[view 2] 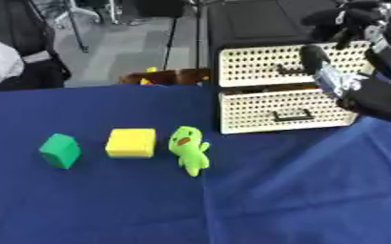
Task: Pick up objects from table and place into drawer.
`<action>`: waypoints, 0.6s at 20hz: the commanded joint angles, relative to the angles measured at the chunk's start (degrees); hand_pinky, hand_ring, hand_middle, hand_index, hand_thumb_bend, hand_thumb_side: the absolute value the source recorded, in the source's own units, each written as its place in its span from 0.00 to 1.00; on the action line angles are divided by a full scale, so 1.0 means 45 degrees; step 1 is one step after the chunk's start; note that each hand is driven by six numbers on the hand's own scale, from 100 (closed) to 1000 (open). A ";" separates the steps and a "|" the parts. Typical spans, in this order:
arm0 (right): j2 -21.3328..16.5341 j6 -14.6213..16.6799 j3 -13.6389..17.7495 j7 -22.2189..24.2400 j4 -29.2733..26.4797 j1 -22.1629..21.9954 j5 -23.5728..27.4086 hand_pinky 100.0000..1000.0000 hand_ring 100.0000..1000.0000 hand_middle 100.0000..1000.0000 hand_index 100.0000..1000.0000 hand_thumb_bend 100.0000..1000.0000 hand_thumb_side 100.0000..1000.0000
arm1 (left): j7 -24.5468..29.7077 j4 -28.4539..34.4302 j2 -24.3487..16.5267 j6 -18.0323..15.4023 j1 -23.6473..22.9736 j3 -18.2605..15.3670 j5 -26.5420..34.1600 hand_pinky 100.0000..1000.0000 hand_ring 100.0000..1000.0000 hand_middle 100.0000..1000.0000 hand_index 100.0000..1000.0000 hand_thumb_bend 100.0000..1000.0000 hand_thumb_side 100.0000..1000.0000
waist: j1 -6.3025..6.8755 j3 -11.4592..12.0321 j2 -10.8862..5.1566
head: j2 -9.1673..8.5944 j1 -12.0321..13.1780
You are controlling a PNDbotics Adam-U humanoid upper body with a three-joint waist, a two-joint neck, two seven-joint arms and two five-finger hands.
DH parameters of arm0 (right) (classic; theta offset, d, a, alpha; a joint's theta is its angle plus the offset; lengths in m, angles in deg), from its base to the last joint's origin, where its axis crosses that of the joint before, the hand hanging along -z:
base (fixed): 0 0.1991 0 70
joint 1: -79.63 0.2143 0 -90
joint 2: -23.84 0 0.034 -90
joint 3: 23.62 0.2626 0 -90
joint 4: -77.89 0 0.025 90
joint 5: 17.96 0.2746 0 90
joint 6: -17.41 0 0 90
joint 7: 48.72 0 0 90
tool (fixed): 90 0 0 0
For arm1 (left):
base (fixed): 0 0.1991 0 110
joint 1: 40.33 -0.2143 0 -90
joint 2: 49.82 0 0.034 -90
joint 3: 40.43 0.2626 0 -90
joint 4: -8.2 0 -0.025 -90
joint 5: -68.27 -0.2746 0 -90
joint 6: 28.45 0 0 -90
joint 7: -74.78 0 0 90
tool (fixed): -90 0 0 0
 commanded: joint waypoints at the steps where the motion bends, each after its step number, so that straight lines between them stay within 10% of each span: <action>1: -0.0816 -0.0439 -0.0087 0.0837 -0.0198 0.0293 -0.0339 0.35 0.52 0.51 0.81 0.11 0.96 | 0.0069 0.0202 -0.0398 -0.0013 0.0086 0.0005 0.0088 0.51 0.62 0.66 0.91 0.35 0.91 | -0.0056 0.0031 -0.0263 | -0.0006 -0.0046; 12: -0.1001 -0.0709 0.0076 0.1476 -0.0198 0.0862 -0.0558 0.12 0.31 0.25 0.74 0.10 0.92 | 0.0135 0.0202 -0.0366 0.0019 0.0014 0.0022 0.0119 0.51 0.62 0.66 0.91 0.34 0.91 | -0.0097 0.0017 -0.0256 | -0.0042 -0.0030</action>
